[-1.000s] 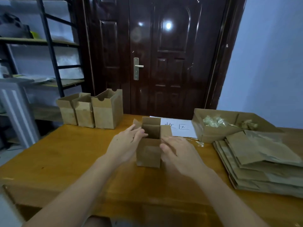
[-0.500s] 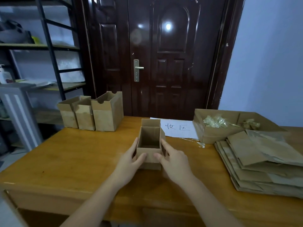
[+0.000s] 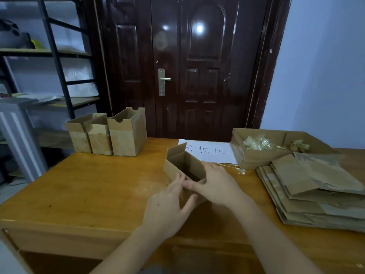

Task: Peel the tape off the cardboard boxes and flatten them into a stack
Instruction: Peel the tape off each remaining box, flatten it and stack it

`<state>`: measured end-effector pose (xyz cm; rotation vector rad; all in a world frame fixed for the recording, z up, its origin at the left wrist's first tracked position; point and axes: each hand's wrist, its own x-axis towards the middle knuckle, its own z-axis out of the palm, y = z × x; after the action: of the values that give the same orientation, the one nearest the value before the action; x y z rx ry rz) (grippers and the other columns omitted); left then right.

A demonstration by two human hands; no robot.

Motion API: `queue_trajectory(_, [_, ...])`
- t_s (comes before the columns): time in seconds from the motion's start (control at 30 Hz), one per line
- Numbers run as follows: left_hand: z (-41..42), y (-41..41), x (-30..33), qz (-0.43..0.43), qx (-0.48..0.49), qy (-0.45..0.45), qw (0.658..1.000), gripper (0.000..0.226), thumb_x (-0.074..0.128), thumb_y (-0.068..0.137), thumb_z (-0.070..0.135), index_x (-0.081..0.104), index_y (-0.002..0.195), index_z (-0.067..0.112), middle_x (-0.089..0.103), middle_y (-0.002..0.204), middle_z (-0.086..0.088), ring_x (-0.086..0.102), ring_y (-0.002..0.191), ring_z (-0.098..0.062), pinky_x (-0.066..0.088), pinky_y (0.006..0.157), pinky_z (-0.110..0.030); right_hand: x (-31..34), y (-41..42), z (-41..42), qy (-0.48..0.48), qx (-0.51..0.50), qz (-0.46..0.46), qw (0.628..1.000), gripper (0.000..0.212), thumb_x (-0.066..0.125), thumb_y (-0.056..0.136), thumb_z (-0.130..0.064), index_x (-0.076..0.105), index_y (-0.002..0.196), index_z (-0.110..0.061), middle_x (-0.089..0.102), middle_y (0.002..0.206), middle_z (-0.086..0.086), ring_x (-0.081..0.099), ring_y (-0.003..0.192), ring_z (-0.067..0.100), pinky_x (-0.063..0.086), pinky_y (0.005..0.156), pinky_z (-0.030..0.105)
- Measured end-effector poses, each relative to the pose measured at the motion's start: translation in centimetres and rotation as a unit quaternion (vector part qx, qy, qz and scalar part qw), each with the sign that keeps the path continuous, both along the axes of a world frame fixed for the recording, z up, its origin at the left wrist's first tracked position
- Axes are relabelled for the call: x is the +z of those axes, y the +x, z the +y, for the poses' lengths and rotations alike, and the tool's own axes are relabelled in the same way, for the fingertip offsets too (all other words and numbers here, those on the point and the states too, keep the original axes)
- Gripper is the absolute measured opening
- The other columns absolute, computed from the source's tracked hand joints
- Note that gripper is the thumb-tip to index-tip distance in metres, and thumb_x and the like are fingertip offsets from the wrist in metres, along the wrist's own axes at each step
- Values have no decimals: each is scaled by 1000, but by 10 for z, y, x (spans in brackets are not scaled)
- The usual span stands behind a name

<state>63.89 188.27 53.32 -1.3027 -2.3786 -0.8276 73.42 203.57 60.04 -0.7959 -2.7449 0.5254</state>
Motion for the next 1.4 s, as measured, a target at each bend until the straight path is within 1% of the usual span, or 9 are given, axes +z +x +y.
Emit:
queue_trajectory(0.13, [-4,0,21,106,-41,30,993,40,49,100,51,61,134,35,74,114,15,69,88,1,47,70,-10,0,5,18,-24,20,-6,999,115,68,75,-77,13,162,-28,24,166,-5,26,150,20,34,119,45])
queue_trajectory(0.23, [8,-18,44,151,-116,35,981,32,60,99,34,65,129,27,72,120,8,67,112,-11,45,97,-22,0,5,23,-32,44,-10,998,112,71,75,-73,18,162,-25,32,162,-4,35,144,20,38,116,45])
queue_trajectory(0.37, [36,-49,73,192,-134,-148,961,58,32,105,59,40,154,28,34,165,3,17,156,-15,-3,121,-31,4,6,29,-35,94,-21,995,101,72,77,-64,24,159,-29,33,160,-5,23,152,23,30,121,47])
queue_trajectory(0.43, [39,-66,76,165,-74,-217,959,88,14,95,82,25,162,27,19,170,3,5,158,-16,-10,118,-33,4,10,35,-60,101,-46,992,109,72,77,-64,10,162,-36,5,170,-7,0,157,17,19,125,46])
queue_trajectory(0.53, [35,-81,68,66,-44,-252,964,120,3,71,104,14,164,30,11,172,4,5,159,-20,-4,118,-36,3,14,45,-85,122,-63,987,112,72,77,-66,0,160,-44,-17,168,-16,-1,157,13,21,124,38])
queue_trajectory(0.77, [35,-79,31,-233,-102,-43,966,126,61,59,96,20,163,37,12,169,21,20,154,-13,31,119,-39,-19,10,44,-158,145,36,976,93,67,98,-34,1,163,-31,-23,163,-26,-24,148,-5,5,127,38])
queue_trajectory(1.0, [44,-66,31,-261,-84,30,961,120,68,65,79,22,163,27,12,171,12,22,153,-17,31,120,-45,-27,5,40,-161,93,95,978,77,54,105,-26,4,164,-28,-16,165,-24,-9,153,0,11,128,38])
queue_trajectory(1.23, [28,-76,23,-190,-24,54,980,123,62,64,86,7,163,37,2,171,14,0,156,-9,24,123,-51,-47,10,38,-49,-8,144,988,82,44,101,-57,-3,163,-30,-11,168,-16,-10,154,4,15,127,44])
queue_trajectory(1.4, [6,-72,-3,-319,3,118,940,142,66,52,99,-12,158,45,8,172,8,20,155,-23,29,119,-48,-60,25,40,-65,-32,187,980,111,42,83,-84,-24,158,-35,-29,164,-16,-18,152,5,6,122,40])
